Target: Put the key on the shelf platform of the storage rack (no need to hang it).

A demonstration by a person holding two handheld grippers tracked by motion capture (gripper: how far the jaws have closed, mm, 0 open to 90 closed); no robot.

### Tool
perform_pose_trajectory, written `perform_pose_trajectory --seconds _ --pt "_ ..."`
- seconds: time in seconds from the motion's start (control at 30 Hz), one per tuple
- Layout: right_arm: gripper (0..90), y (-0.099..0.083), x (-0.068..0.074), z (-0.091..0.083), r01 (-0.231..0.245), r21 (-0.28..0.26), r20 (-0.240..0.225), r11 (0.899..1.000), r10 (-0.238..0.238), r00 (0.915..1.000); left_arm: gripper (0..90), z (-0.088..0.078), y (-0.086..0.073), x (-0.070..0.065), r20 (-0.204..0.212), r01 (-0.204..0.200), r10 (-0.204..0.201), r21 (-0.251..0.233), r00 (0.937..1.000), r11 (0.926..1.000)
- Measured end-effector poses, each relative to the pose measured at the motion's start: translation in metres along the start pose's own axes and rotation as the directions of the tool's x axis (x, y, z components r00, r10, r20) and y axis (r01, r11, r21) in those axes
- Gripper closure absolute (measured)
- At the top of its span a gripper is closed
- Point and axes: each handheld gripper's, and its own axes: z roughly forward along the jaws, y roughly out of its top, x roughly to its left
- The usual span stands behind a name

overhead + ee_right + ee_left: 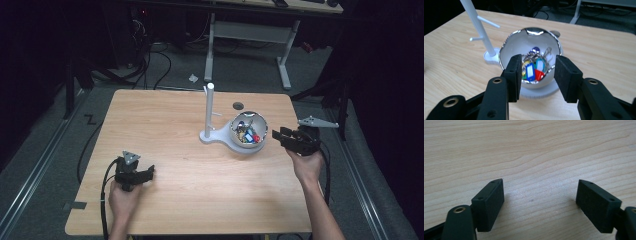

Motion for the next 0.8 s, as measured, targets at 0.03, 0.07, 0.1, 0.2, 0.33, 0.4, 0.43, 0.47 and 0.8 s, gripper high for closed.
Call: perform_pose_trajectory --seconds 0.03,0.07,0.1,0.2,0.33,0.4,0.43,0.47,0.8 --pt "58.3 0.0 0.0 0.0 0.0 0.0 0.0 1.0 0.0 1.0 23.0 0.0 0.0 0.0 0.0 0.0 0.0 0.0 1.0 1.0" --pt "58.3 -0.005 -0.002 -0.003 -0.005 0.013 0.005 1.0 0.005 1.0 22.9 0.0 0.0 0.0 0.0 0.0 0.0 0.0 1.0 1.0" --pt "58.3 -0.008 -0.004 -0.005 -0.011 0.009 0.006 1.0 0.011 0.9999 23.0 0.0 0.0 0.0 0.0 0.0 0.0 0.0 1.0 1.0" --pt "58.2 -0.013 -0.007 -0.009 -0.027 0.002 0.007 1.0 0.027 0.9996 22.9 0.0 0.0 0.0 -0.001 -0.001 0.001 0.0 1.0 1.0" --pt "58.2 -0.026 -0.011 -0.02 -0.05 -0.012 0.016 0.999 0.051 0.9986 23.0 0.0 0.0 0.0 -0.002 -0.003 0.003 0.002 1.0 1.0" --pt "58.2 -0.03 -0.012 -0.024 -0.05 -0.019 0.021 0.999 0.05 0.9985 23.0 0.0 0.0 0.0 -0.002 -0.003 0.003 0.001 1.0 1.0" --pt "58.2 -0.032 -0.012 -0.026 -0.052 -0.02 0.023 0.998 0.052 0.9984 23.1 0.0 0.0 0.0 -0.002 -0.003 0.003 0.001 1.0 1.0" --pt "58.2 -0.034 -0.013 -0.028 -0.054 -0.026 0.023 0.998 0.054 0.9983 23.0 0.0 0.0 0.0 -0.002 -0.004 0.004 0.002 1.0 1.0" --pt "56.7 -0.048 -0.007 -0.035 -0.056 -0.035 0.017 0.998 0.056 0.9983 23.1 0.0 0.0 0.0 -0.002 -0.004 0.004 0.001 1.0 1.0"
